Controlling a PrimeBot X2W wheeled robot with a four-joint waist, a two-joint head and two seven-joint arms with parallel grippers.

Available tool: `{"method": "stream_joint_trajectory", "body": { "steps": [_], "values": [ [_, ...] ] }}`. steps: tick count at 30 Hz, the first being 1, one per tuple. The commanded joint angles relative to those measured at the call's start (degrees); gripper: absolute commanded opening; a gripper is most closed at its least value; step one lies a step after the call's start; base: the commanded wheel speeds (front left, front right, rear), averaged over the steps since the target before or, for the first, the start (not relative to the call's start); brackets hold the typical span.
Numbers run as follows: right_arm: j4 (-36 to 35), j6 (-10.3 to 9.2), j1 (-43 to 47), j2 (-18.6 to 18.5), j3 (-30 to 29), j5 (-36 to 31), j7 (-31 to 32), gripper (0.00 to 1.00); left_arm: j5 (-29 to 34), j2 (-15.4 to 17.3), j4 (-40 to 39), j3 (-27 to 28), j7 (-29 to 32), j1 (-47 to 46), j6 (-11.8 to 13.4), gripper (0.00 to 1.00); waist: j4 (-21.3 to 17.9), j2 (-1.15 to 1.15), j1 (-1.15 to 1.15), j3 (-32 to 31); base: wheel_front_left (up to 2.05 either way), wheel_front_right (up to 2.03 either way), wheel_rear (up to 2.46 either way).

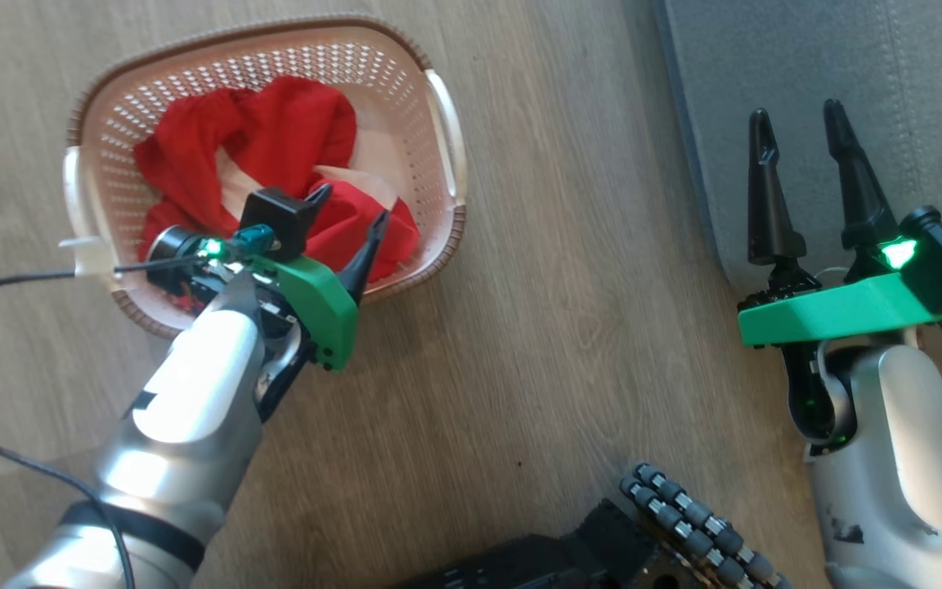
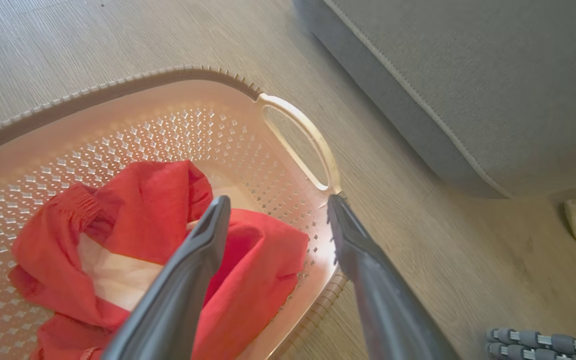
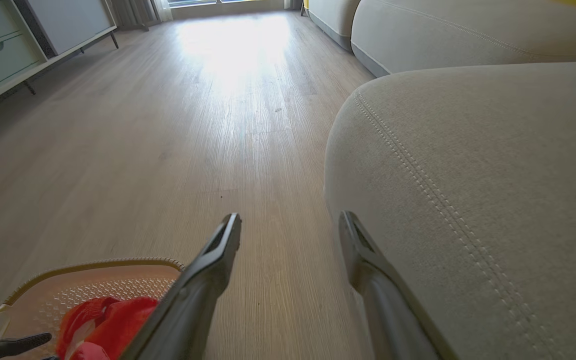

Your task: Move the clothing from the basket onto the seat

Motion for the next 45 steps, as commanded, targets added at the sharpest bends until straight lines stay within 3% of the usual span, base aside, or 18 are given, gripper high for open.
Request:
{"method": "stream_joint_trajectory", "body": {
  "steps": [1, 22, 23, 25, 30, 36, 45],
  "values": [
    [-2.1, -0.01, 0.9, -0.5, 0.9, 0.2, -0.5, 1.00, -0.3, 1.3, -0.6, 0.9, 0.0, -0.8, -0.1, 1.00, -0.6, 0.00, 0.00, 0.7, 0.00, 0.00, 0.00],
    [-4.2, -0.01, 2.0, -0.5, 0.7, 2.3, -0.5, 1.00, -2.9, 3.1, 19.5, -3.1, -1.6, -9.3, -0.1, 1.00, -4.5, 0.00, 0.00, 5.9, 0.00, 0.00, 0.00],
    [-4.2, -0.01, 2.0, -0.5, 0.7, 2.4, -0.5, 1.00, -3.1, 3.0, 20.1, -3.4, -1.5, -9.4, -0.1, 0.92, -4.5, 0.00, 0.00, 6.0, 0.00, 0.00, 0.00],
    [-4.1, -0.01, 2.1, -0.5, 0.7, 2.4, -0.5, 1.00, -3.6, 2.7, 21.0, -4.0, -1.6, -9.7, -0.1, 0.04, -4.4, 0.00, 0.00, 5.8, 0.00, 0.00, 0.00],
    [-3.3, -0.01, 2.1, -0.5, 0.1, 2.3, -0.5, 1.00, -6.1, 1.3, 21.0, -6.5, -2.6, -9.5, -0.1, 0.00, -2.8, 0.00, 0.00, 2.4, 0.00, 0.00, 0.00],
    [-2.0, -0.01, 3.6, -0.5, 0.1, 0.9, -0.5, 1.00, -9.4, 2.0, 17.2, -4.5, -4.8, -8.3, -0.1, 0.00, -0.2, 0.00, 0.00, -4.4, 0.00, 0.00, 0.00],
    [0.3, -0.01, 7.8, -0.5, -1.7, -3.8, -0.5, 1.00, -10.5, 5.5, 0.0, 3.4, -5.1, 0.6, 2.2, 0.00, 6.5, 0.00, 0.00, -19.0, 0.00, 0.00, 0.00]
  ]
}}
